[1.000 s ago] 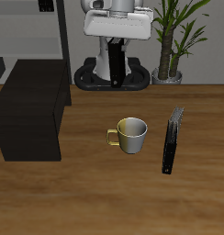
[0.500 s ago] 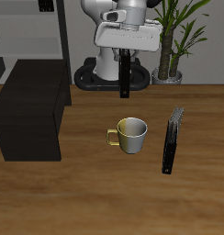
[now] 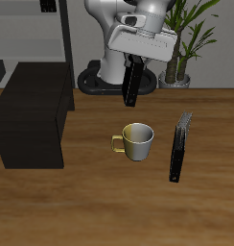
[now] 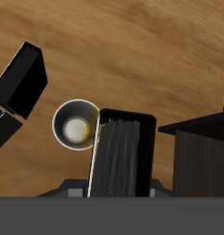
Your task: Place the right black book in the top region of the shelf
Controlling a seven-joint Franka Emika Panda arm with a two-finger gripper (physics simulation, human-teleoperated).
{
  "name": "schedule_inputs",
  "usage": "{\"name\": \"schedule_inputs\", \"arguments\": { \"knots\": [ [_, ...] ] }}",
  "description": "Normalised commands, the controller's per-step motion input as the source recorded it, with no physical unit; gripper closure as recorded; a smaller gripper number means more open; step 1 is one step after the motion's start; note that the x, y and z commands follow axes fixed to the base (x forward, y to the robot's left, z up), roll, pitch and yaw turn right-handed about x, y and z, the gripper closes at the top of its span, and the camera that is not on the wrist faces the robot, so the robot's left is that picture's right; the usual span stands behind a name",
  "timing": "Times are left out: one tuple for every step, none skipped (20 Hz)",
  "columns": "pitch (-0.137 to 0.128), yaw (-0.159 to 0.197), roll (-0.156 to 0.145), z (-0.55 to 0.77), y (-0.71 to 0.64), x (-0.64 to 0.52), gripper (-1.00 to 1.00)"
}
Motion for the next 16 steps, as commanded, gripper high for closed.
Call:
{"name": "schedule_inputs", "arguments": {
  "knots": [
    [0.088, -0.007, -0.006, -0.03, -0.01, 0.09, 1.00],
    [0.120, -0.037, 0.011, -0.03, 0.01, 0.01, 1.00],
    [0.054, -0.016, -0.075, -0.02, 0.00, 0.01, 1.00],
    [-0.092, 0.042, -0.139, 0.03, 0.00, -0.06, 1.00],
    [-0.013, -0.001, -0.108, -0.03, -0.02, -0.04, 1.00],
    [0.025, -0.021, -0.064, -0.06, 0.02, 0.00, 1.00],
    [0.013, 0.050, -0.066, -0.06, 0.04, 0.11, 1.00],
    [-0.019, -0.027, -0.196, -0.07, -0.10, 0.02, 1.00],
    [0.076, 0.024, -0.080, -0.12, -0.05, 0.01, 1.00],
    [-0.014, 0.058, -0.124, -0.11, -0.01, -0.03, 1.00],
    [0.058, -0.017, -0.087, -0.10, -0.09, 0.07, 1.00],
    [-0.016, 0.055, -0.044, -0.01, 0.03, 0.04, 1.00],
    [0.034, 0.052, -0.057, -0.11, -0.05, 0.18, 1.00],
    [0.008, -0.005, -0.116, -0.03, -0.08, 0.10, 1.00],
    [-0.033, 0.027, -0.105, 0.00, -0.02, 0.14, 1.00],
    [0.105, -0.030, -0.068, -0.05, -0.11, 0.12, 1.00]
  ]
}}
